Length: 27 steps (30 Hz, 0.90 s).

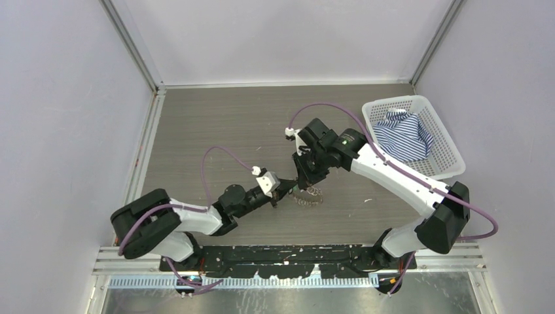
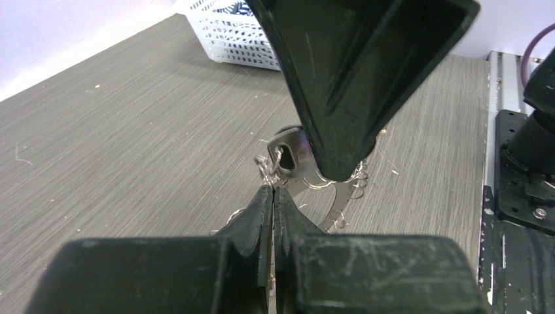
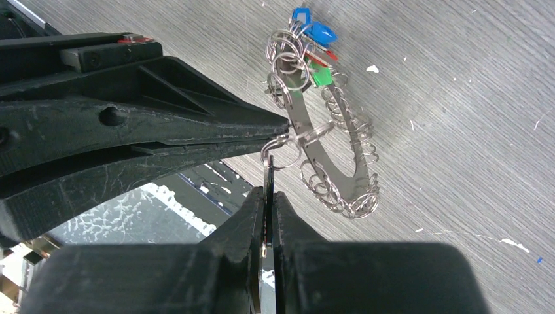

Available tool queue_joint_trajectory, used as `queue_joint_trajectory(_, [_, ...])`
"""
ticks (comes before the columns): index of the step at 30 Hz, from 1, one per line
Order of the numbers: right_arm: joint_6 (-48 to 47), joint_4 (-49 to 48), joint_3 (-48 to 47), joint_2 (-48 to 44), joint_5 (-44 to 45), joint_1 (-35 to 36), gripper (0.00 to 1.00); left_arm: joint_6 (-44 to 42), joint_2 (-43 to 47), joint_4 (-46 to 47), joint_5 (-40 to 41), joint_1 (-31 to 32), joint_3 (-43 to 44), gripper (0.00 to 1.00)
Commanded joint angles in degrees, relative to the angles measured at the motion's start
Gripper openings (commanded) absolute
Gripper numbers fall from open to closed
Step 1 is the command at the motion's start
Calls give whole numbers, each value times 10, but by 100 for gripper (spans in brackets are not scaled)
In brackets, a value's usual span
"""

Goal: Remove the keys from the keyring

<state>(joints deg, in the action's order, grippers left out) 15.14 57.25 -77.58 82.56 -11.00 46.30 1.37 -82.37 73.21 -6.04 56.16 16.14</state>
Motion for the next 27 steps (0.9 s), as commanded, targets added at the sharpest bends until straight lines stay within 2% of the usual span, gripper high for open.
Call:
queue_joint_trajectory(1, [13,-25,8,-21,-7,11,1,-8,77,-91,48,12,59,1])
queue_joint_trajectory(8, [20,-40,27,-18,-16,30,1,5,126,-219,79,16,105,1])
queue_joint_trajectory(10, [22,-42,31,-17,-17,33,1,9,129,-231,97,21,111,0])
queue_joint_trajectory(21, [20,-26,30,-22,79,20,1,21,102,-194,169,60,87,0])
queue_joint_trajectory(27, [36,-67,78,-23,78,20,1,28,47,-115,278,125,56,1])
